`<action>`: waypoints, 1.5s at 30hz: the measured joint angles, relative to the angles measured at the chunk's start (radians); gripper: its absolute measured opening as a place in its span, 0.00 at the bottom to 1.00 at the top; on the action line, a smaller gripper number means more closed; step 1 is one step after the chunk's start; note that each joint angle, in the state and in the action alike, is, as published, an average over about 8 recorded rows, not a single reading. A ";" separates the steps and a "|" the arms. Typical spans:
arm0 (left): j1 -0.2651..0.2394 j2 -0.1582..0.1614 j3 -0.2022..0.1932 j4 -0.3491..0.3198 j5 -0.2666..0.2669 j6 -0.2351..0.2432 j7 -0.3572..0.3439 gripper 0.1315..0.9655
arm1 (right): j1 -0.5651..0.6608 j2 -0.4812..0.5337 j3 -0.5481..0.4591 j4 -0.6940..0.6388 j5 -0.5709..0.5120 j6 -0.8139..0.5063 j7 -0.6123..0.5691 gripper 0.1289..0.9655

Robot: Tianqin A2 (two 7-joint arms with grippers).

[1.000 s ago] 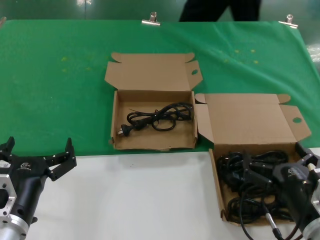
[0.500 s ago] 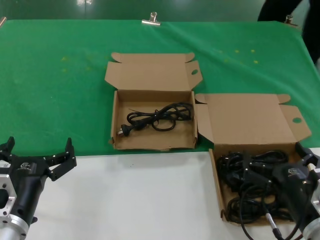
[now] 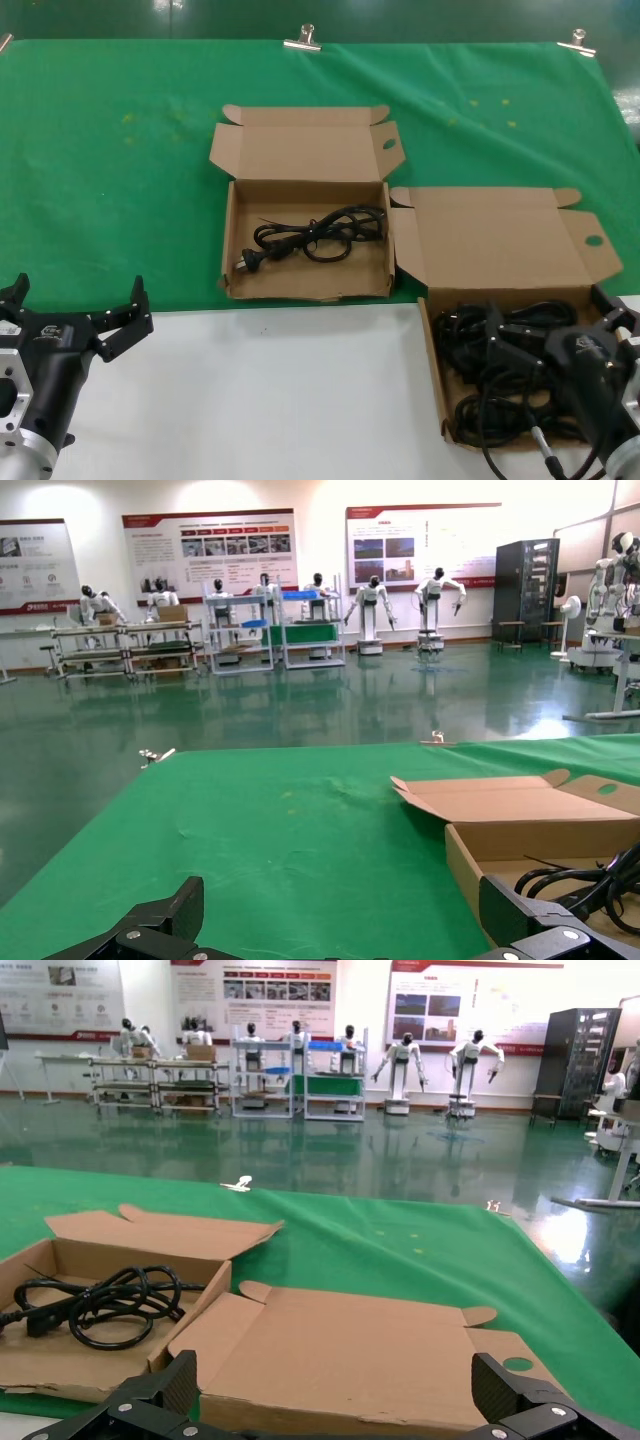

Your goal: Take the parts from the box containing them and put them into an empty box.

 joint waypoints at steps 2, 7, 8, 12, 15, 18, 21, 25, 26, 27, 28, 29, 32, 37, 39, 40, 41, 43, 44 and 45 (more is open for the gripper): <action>0.000 0.000 0.000 0.000 0.000 0.000 0.000 1.00 | 0.000 0.000 0.000 0.000 0.000 0.000 0.000 1.00; 0.000 0.000 0.000 0.000 0.000 0.000 0.000 1.00 | 0.000 0.000 0.000 0.000 0.000 0.000 0.000 1.00; 0.000 0.000 0.000 0.000 0.000 0.000 0.000 1.00 | 0.000 0.000 0.000 0.000 0.000 0.000 0.000 1.00; 0.000 0.000 0.000 0.000 0.000 0.000 0.000 1.00 | 0.000 0.000 0.000 0.000 0.000 0.000 0.000 1.00; 0.000 0.000 0.000 0.000 0.000 0.000 0.000 1.00 | 0.000 0.000 0.000 0.000 0.000 0.000 0.000 1.00; 0.000 0.000 0.000 0.000 0.000 0.000 0.000 1.00 | 0.000 0.000 0.000 0.000 0.000 0.000 0.000 1.00; 0.000 0.000 0.000 0.000 0.000 0.000 0.000 1.00 | 0.000 0.000 0.000 0.000 0.000 0.000 0.000 1.00; 0.000 0.000 0.000 0.000 0.000 0.000 0.000 1.00 | 0.000 0.000 0.000 0.000 0.000 0.000 0.000 1.00; 0.000 0.000 0.000 0.000 0.000 0.000 0.000 1.00 | 0.000 0.000 0.000 0.000 0.000 0.000 0.000 1.00; 0.000 0.000 0.000 0.000 0.000 0.000 0.000 1.00 | 0.000 0.000 0.000 0.000 0.000 0.000 0.000 1.00; 0.000 0.000 0.000 0.000 0.000 0.000 0.000 1.00 | 0.000 0.000 0.000 0.000 0.000 0.000 0.000 1.00; 0.000 0.000 0.000 0.000 0.000 0.000 0.000 1.00 | 0.000 0.000 0.000 0.000 0.000 0.000 0.000 1.00; 0.000 0.000 0.000 0.000 0.000 0.000 0.000 1.00 | 0.000 0.000 0.000 0.000 0.000 0.000 0.000 1.00; 0.000 0.000 0.000 0.000 0.000 0.000 0.000 1.00 | 0.000 0.000 0.000 0.000 0.000 0.000 0.000 1.00; 0.000 0.000 0.000 0.000 0.000 0.000 0.000 1.00 | 0.000 0.000 0.000 0.000 0.000 0.000 0.000 1.00; 0.000 0.000 0.000 0.000 0.000 0.000 0.000 1.00 | 0.000 0.000 0.000 0.000 0.000 0.000 0.000 1.00; 0.000 0.000 0.000 0.000 0.000 0.000 0.000 1.00 | 0.000 0.000 0.000 0.000 0.000 0.000 0.000 1.00; 0.000 0.000 0.000 0.000 0.000 0.000 0.000 1.00 | 0.000 0.000 0.000 0.000 0.000 0.000 0.000 1.00; 0.000 0.000 0.000 0.000 0.000 0.000 0.000 1.00 | 0.000 0.000 0.000 0.000 0.000 0.000 0.000 1.00; 0.000 0.000 0.000 0.000 0.000 0.000 0.000 1.00 | 0.000 0.000 0.000 0.000 0.000 0.000 0.000 1.00</action>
